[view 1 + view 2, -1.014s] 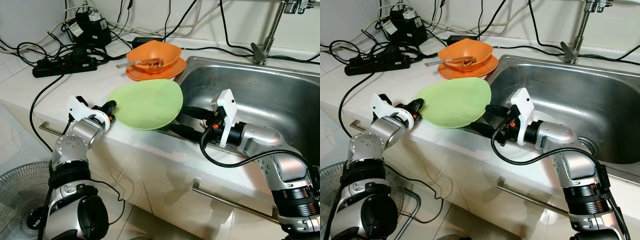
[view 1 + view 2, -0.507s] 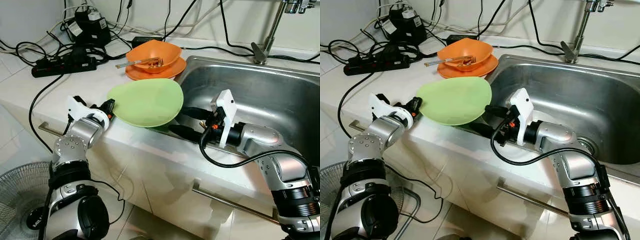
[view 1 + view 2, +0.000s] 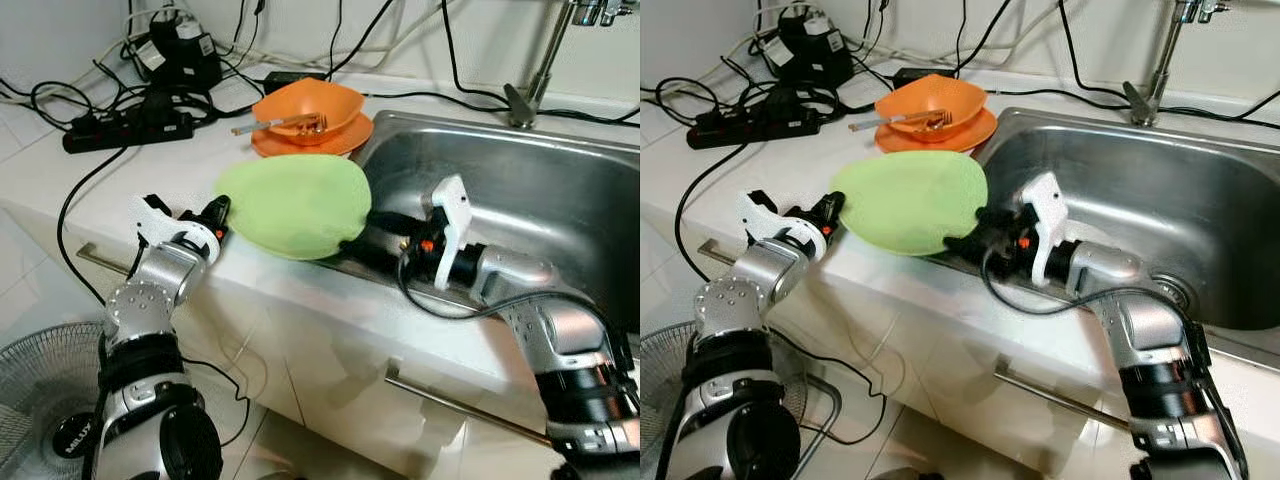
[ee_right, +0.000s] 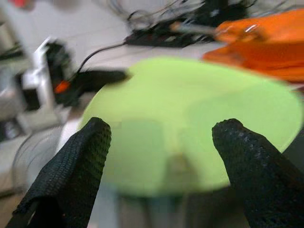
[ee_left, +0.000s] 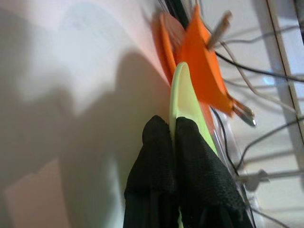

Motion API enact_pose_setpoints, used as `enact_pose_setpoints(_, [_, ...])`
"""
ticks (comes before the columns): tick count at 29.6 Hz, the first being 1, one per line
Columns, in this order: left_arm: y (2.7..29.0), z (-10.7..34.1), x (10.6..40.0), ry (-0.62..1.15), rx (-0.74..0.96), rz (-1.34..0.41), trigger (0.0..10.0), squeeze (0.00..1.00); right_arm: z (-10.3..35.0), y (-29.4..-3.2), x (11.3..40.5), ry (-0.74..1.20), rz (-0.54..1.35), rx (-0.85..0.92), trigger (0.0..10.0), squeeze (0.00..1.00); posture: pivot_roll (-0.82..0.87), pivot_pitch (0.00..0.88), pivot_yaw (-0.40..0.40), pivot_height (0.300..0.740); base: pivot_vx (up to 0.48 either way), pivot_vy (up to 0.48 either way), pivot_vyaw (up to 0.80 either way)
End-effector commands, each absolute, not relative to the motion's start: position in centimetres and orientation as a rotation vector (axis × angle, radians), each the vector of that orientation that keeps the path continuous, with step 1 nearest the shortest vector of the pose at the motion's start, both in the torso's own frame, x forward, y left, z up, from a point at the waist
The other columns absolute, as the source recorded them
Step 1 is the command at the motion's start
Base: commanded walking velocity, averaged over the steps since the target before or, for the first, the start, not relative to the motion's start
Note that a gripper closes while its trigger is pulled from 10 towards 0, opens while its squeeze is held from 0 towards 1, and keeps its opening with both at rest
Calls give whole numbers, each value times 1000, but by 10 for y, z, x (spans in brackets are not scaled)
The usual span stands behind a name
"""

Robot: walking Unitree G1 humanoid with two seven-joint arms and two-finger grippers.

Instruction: Kitchen organization

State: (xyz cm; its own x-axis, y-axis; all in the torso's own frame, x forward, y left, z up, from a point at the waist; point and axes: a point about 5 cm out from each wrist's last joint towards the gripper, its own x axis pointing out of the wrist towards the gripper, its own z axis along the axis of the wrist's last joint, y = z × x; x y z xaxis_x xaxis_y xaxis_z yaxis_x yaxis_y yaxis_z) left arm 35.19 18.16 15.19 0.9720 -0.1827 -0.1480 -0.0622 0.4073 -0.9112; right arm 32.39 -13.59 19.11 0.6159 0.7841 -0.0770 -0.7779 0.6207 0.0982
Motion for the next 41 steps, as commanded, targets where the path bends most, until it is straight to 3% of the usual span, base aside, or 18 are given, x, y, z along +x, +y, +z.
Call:
enact_pose_setpoints(1, [182, 156, 350, 220, -1156, -101, 0, 0, 192, -138, 328, 119, 871, 74, 10000, 0, -49, 14, 116, 740, 0, 0, 0])
enact_pose_setpoints(11, [182, 156, 331, 177, -1181, -169, 0, 0, 185, -142, 336, 167, 785, 69, 10000, 0, -43, 15, 113, 740, 0, 0, 0])
enact_pose_setpoints(24, [183, 170, 329, 77, -1194, -248, 0, 0, 186, -149, 354, 195, 645, 203, 10000, 0, -41, 7, 112, 740, 0, 0, 0])
enact_pose_setpoints(41, [167, 183, 328, 49, -1205, -368, 0, 0, 195, -133, 341, 321, 858, 578, 10000, 0, -45, 13, 112, 740, 0, 0, 0])
